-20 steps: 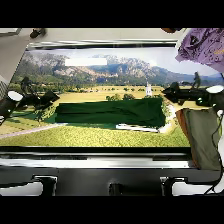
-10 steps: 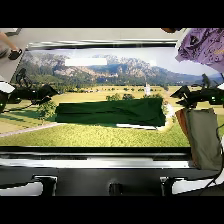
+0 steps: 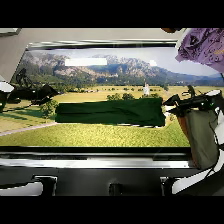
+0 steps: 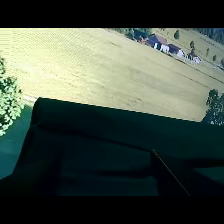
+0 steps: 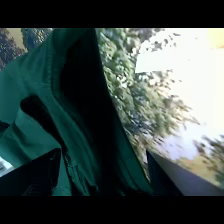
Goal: Fold the clothes and pants, and hang the long-sleeved shirts on hangers.
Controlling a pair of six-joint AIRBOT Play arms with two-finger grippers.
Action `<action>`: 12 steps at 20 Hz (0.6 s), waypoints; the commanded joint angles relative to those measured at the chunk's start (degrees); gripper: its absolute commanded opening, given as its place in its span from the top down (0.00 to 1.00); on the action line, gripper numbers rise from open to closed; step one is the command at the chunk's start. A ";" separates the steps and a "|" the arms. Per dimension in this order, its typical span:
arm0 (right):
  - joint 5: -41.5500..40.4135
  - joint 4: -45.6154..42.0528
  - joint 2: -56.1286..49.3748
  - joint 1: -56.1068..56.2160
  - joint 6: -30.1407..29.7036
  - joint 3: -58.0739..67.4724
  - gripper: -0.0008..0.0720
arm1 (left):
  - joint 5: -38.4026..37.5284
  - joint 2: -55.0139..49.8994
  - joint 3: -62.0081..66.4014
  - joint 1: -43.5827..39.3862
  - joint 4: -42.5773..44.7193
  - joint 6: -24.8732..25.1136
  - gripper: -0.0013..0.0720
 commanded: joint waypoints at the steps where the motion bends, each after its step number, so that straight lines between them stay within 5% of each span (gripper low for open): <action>1: 1.38 2.56 -2.84 0.66 -0.79 0.04 0.15 | -0.02 -0.04 0.07 0.00 0.04 0.00 0.16; 7: 1.22 2.99 -4.04 7.76 -0.98 0.04 0.19 | 0.13 -0.15 0.07 0.00 0.00 0.02 0.16; 9: 0.46 2.14 -4.04 10.34 -0.96 0.04 0.45 | 0.13 -0.15 0.07 0.00 0.00 0.02 0.16; 11: 0.31 1.53 -3.96 12.02 -0.98 0.07 0.85 | 0.11 -0.15 0.07 -0.04 -0.20 0.00 0.16; 12: 0.35 1.55 -3.58 12.28 -0.74 0.07 0.94 | 0.13 -0.15 0.07 -0.15 -0.46 -0.02 0.16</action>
